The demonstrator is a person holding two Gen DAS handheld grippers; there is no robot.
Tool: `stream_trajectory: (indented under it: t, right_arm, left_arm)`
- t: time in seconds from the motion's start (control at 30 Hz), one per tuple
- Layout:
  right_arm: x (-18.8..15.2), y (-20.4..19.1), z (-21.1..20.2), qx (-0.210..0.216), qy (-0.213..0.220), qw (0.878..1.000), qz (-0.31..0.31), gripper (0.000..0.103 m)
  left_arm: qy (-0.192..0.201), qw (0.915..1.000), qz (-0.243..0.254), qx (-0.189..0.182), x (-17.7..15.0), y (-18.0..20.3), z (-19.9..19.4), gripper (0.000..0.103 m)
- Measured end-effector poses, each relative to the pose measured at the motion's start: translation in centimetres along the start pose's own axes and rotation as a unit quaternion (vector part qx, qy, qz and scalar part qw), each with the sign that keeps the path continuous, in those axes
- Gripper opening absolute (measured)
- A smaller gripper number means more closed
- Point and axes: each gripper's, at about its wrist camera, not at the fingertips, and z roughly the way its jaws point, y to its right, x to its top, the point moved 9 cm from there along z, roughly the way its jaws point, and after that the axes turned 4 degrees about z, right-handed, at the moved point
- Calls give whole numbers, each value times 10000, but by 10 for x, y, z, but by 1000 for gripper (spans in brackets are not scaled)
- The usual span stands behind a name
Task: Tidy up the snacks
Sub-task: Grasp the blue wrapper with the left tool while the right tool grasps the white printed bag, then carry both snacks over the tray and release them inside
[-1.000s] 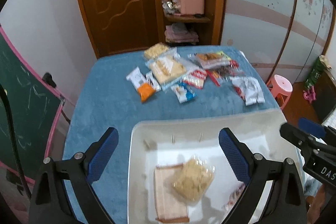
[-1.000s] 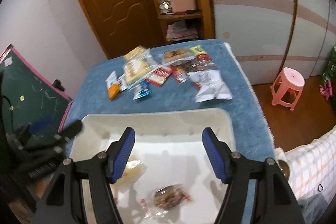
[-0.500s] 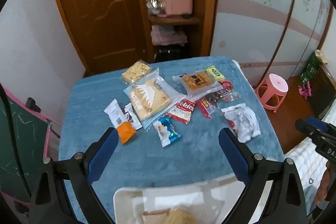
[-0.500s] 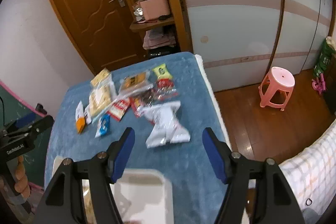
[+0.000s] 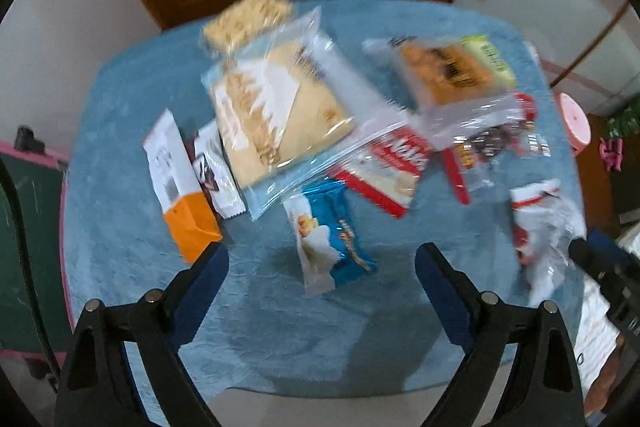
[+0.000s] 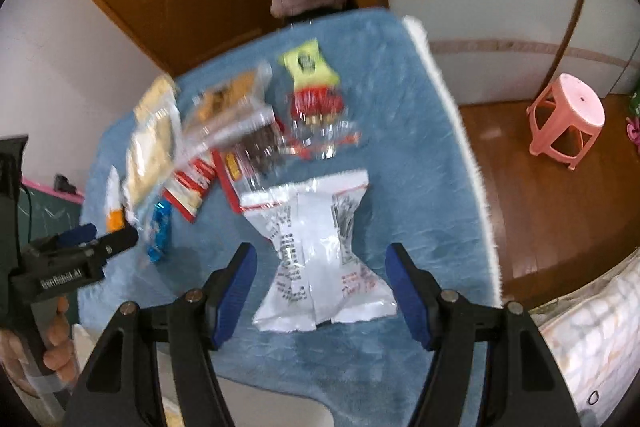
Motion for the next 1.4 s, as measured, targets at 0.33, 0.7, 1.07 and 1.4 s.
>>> stream_trajectory:
  t: [0.33,0.7,1.07,1.4]
  right_arm:
    - [-10,1,35,-113,-671,9977,24,67]
    - [-11,-6,23,-65,-538,9984,-171,52]
    - [-23,-43,-81,328,459,9983,-158,52]
    - [-100,-112,-208,970,1854,9766,-491,52]
  left_arm:
    - [-689,9957,-500,-359,-5,-3,51,68]
    - [-739,9952,-501,-392,-15,8,61,26]
    - [389,9938,-95,-1033,-40,18,-69,24]
    - [2338,9653,680,-944,-121,-2,-237,24]
